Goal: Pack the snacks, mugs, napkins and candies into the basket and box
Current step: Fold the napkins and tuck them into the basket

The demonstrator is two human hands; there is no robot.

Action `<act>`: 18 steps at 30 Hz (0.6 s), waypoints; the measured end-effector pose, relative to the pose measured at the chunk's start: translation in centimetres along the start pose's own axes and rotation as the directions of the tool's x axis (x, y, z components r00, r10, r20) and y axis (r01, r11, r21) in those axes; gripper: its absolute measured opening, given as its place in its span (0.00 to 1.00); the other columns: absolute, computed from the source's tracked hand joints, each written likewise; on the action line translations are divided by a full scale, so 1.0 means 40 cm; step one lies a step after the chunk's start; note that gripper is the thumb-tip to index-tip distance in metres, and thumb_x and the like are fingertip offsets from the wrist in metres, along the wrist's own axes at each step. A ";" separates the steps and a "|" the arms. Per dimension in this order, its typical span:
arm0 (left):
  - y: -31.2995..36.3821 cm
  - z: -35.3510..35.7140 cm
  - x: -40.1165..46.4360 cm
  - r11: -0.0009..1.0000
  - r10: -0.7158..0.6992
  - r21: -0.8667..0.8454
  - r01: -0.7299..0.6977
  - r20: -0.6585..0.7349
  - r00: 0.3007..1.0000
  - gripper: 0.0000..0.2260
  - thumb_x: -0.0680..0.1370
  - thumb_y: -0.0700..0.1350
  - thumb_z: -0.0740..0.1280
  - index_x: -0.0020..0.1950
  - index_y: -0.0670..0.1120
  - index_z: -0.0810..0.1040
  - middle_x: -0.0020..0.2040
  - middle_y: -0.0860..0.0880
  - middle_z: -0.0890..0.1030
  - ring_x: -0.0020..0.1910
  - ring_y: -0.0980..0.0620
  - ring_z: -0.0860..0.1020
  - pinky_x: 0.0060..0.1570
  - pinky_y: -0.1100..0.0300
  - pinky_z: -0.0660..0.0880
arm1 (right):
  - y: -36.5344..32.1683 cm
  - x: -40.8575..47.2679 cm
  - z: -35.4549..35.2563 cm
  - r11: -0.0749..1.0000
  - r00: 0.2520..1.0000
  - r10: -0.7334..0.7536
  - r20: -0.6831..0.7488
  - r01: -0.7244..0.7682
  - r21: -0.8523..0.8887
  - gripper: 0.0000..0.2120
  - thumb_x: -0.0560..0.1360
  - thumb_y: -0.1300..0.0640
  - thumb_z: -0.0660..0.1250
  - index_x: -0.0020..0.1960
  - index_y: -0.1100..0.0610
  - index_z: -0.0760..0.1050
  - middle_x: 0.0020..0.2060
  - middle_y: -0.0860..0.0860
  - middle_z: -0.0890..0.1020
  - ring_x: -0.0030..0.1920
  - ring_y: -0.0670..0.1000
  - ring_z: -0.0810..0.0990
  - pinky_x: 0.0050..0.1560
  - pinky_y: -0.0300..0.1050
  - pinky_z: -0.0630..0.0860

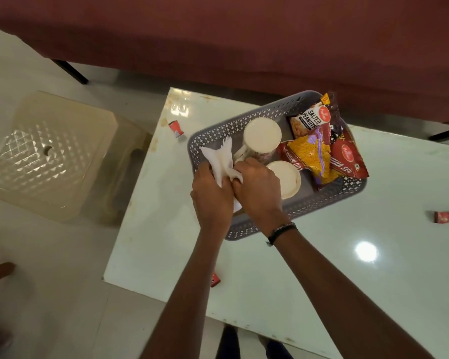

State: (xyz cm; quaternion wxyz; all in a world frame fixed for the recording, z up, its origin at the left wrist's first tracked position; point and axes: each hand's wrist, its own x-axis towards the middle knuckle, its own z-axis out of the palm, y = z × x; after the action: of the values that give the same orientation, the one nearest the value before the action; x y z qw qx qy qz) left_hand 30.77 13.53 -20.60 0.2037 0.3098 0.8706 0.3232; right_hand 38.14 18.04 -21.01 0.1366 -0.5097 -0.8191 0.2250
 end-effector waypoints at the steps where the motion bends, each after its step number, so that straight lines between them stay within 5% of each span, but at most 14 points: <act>1: -0.001 0.002 -0.006 1.000 -0.013 -0.007 0.013 -0.006 1.000 0.12 0.75 0.45 0.66 0.55 0.42 0.73 0.49 0.45 0.81 0.46 0.45 0.79 0.42 0.58 0.72 | -0.001 0.000 0.005 1.000 1.000 -0.012 0.003 0.012 -0.018 0.05 0.70 0.61 0.70 0.46 0.60 0.79 0.41 0.56 0.82 0.39 0.59 0.81 0.32 0.46 0.72; 5: -0.013 -0.006 -0.030 1.000 -0.004 -0.014 0.003 -0.070 0.998 0.08 0.76 0.44 0.66 0.52 0.42 0.75 0.46 0.45 0.81 0.43 0.49 0.79 0.40 0.62 0.70 | -0.009 -0.012 0.029 0.995 0.996 -0.071 -0.049 0.068 -0.066 0.12 0.67 0.59 0.75 0.49 0.59 0.78 0.42 0.54 0.82 0.38 0.55 0.82 0.27 0.43 0.76; 9: -0.018 -0.021 -0.016 0.999 0.042 -0.003 -0.043 -0.110 0.993 0.09 0.74 0.42 0.69 0.52 0.41 0.75 0.47 0.45 0.81 0.43 0.50 0.78 0.40 0.71 0.68 | -0.006 -0.024 0.024 0.992 0.987 -0.101 -0.121 0.091 -0.089 0.09 0.75 0.54 0.64 0.47 0.58 0.79 0.42 0.55 0.82 0.40 0.54 0.81 0.34 0.43 0.78; 11: -0.019 -0.020 -0.011 0.996 0.083 0.030 -0.081 -0.082 0.993 0.08 0.74 0.43 0.69 0.48 0.41 0.74 0.44 0.46 0.79 0.40 0.53 0.75 0.35 0.77 0.65 | 0.000 -0.026 0.028 0.991 0.985 -0.116 -0.130 0.107 -0.077 0.06 0.73 0.58 0.67 0.43 0.61 0.80 0.38 0.56 0.82 0.37 0.55 0.81 0.34 0.43 0.78; 18: -0.046 -0.007 -0.028 0.992 0.115 0.048 -0.114 -0.018 0.993 0.03 0.74 0.40 0.68 0.47 0.42 0.76 0.42 0.47 0.80 0.39 0.52 0.76 0.40 0.66 0.67 | 0.020 -0.028 0.075 0.987 0.978 -0.136 -0.156 0.121 -0.103 0.04 0.68 0.63 0.73 0.36 0.59 0.78 0.35 0.53 0.81 0.36 0.53 0.78 0.27 0.41 0.72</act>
State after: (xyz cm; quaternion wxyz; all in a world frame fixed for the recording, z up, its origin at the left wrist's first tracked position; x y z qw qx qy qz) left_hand 30.69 11.54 -21.50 0.1686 0.3604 0.8609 0.3171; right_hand 37.91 16.65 -24.00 0.1933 -0.4783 -0.8460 0.1348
